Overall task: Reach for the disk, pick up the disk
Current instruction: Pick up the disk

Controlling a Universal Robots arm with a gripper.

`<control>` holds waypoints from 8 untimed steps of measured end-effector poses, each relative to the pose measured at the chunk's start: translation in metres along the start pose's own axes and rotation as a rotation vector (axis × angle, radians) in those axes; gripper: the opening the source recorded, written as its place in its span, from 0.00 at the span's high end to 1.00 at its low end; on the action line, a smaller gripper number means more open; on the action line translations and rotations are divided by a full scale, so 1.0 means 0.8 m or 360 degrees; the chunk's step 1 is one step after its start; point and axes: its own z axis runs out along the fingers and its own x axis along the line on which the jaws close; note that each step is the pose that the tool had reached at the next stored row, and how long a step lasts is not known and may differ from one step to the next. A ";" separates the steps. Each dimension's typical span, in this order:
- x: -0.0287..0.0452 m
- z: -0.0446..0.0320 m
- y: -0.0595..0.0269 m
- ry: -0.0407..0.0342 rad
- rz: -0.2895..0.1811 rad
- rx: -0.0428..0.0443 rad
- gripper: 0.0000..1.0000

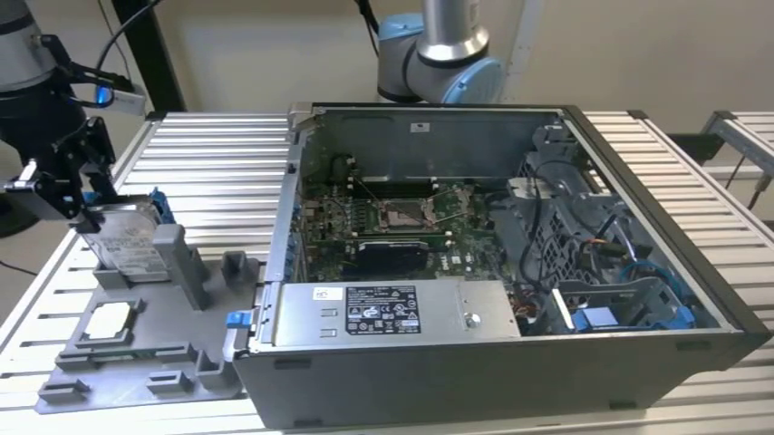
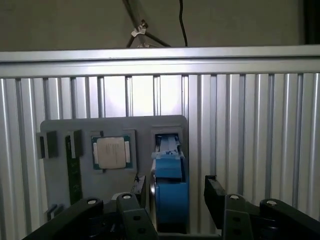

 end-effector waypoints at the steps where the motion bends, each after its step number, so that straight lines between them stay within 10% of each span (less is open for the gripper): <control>1: -0.0002 0.0021 0.000 0.0000 0.0000 0.0000 0.00; 8: -0.0007 0.0156 0.001 0.0000 0.0000 0.0000 0.00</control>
